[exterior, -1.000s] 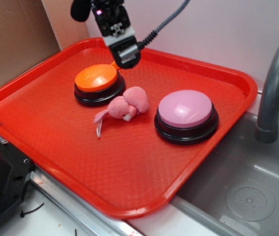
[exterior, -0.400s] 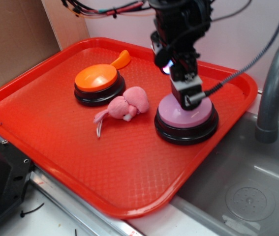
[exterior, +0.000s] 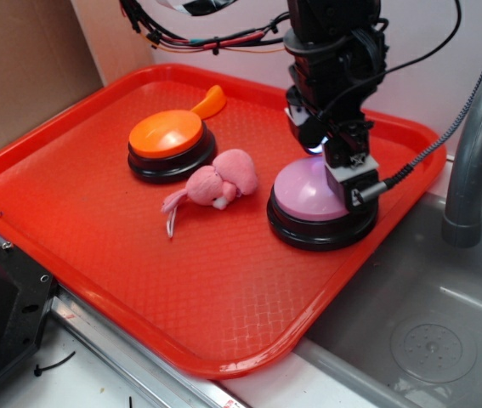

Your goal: Push the pink button.

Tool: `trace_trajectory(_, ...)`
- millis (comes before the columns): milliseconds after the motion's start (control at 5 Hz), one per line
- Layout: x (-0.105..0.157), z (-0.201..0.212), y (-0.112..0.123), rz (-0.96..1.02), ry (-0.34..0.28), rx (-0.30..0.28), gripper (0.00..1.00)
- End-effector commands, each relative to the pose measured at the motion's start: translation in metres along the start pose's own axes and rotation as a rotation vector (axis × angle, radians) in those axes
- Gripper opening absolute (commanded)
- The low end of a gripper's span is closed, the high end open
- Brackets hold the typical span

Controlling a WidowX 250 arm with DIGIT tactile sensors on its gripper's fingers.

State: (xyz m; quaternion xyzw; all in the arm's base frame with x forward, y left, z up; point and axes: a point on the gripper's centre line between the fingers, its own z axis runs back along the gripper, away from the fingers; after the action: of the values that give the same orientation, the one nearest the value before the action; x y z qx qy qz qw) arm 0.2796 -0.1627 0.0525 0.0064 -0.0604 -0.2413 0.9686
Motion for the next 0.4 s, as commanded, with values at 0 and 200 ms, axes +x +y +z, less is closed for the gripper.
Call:
trace_trajectory(0,0.004,0.011,-0.004,-0.029,-0.01,-0.075,1.0)
trace_trajectory(200,0.003,0.026,-0.002,-0.043,0.027,-0.071,1.0)
